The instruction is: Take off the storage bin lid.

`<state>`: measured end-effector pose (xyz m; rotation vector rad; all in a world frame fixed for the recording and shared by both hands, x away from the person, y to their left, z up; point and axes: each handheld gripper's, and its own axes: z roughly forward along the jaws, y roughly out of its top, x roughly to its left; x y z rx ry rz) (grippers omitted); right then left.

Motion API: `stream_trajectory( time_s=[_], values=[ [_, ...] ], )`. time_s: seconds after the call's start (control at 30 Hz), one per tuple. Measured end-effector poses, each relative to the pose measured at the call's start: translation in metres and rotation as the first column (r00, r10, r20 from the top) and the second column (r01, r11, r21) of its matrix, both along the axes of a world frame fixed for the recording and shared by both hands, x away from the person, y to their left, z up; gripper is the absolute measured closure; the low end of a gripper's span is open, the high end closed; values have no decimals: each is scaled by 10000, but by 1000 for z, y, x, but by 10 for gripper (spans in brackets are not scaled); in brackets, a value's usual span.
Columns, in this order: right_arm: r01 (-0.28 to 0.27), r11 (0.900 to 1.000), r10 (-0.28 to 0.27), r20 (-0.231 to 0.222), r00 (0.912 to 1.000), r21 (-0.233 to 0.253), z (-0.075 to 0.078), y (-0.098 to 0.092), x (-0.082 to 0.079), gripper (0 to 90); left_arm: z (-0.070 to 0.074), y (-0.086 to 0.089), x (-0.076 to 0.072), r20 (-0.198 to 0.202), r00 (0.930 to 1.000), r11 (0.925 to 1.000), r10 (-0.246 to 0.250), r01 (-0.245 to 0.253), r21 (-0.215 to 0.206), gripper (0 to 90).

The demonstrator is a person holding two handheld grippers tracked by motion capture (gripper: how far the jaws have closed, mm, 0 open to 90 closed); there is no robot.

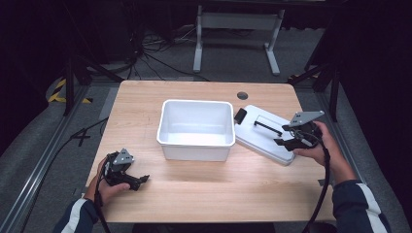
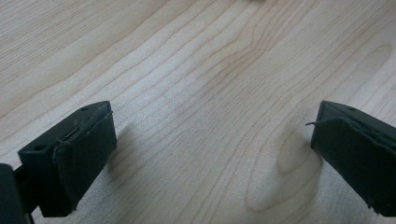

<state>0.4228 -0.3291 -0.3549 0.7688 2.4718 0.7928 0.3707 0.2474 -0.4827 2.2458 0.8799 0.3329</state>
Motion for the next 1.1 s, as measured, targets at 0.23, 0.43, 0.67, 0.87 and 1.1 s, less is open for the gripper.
stream_trajectory(
  time_s=[0.23, 0.43, 0.67, 0.87, 1.1],
  values=[
    [170, 9998, -168, 160, 9997, -97, 0, -6, -10, 340, 0, 0, 0, -13, 10000, 10000, 0, 0, 5, 7],
    [171, 9998, -171, 165, 9997, -36, -3, -10, -18, 320, 0, 0, 0, 17, 10000, 10000, -3, 3, 15, 7],
    [221, 9997, -218, 284, 9994, -122, -10, -14, -26, 282, 0, 0, 0, -18, 10000, 10000, 7, -7, -3, 7],
    [242, 9994, -234, 340, 9991, -248, -15, -17, -34, 279, 0, 0, 0, 12, 10000, 10000, 3, -3, 8, 7],
    [287, 9993, -279, 381, 9989, -231, -25, -23, -42, 284, 0, 0, 0, 13, 10000, 10000, 0, 0, 9, 7]
  ],
)
